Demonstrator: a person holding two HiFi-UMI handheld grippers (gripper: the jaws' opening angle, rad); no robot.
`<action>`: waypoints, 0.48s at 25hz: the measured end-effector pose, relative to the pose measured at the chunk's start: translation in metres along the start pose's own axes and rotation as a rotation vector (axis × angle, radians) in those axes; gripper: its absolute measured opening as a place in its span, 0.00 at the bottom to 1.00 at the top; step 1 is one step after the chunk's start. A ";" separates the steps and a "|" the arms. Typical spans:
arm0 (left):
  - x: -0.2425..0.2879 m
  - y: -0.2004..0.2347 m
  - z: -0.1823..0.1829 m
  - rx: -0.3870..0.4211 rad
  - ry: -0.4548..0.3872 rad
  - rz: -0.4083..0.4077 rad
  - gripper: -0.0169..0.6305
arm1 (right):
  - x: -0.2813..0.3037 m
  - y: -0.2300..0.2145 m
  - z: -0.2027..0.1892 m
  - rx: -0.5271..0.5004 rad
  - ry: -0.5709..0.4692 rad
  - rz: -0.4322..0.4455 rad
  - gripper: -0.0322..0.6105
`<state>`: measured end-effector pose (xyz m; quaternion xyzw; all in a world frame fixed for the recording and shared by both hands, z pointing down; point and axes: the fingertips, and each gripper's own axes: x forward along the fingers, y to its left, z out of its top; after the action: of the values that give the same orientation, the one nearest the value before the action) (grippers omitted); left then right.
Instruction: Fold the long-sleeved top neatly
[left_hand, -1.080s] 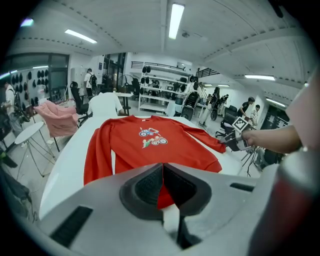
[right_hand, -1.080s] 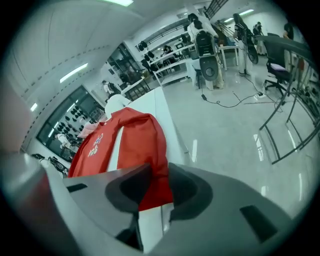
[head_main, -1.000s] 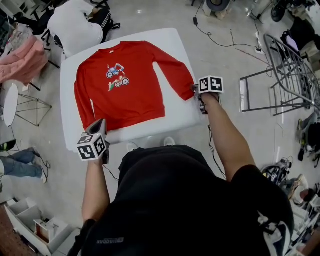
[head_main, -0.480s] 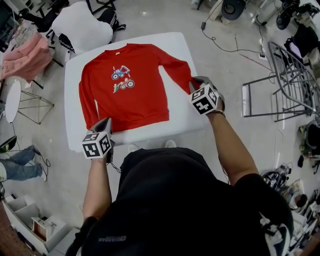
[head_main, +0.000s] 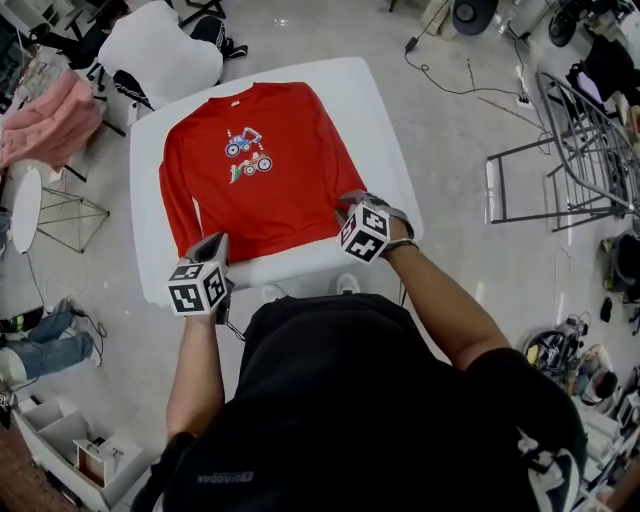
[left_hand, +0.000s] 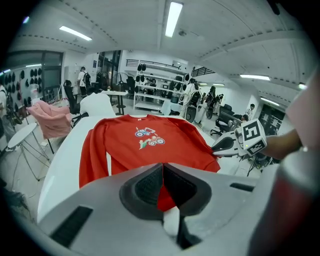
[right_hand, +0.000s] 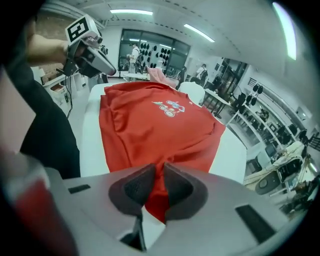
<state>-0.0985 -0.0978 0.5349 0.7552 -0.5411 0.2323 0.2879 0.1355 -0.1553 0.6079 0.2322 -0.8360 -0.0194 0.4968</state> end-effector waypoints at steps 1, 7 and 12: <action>-0.001 0.002 -0.002 0.000 0.003 0.000 0.04 | 0.003 0.001 -0.001 0.009 0.002 0.008 0.14; -0.005 0.009 -0.006 -0.001 0.011 0.004 0.04 | 0.020 0.012 0.002 0.072 0.001 0.067 0.15; -0.003 0.008 0.002 0.007 0.002 -0.009 0.04 | 0.020 0.016 0.006 0.128 -0.009 0.101 0.21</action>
<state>-0.1074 -0.0986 0.5331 0.7586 -0.5364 0.2337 0.2867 0.1167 -0.1500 0.6257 0.2211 -0.8482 0.0581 0.4778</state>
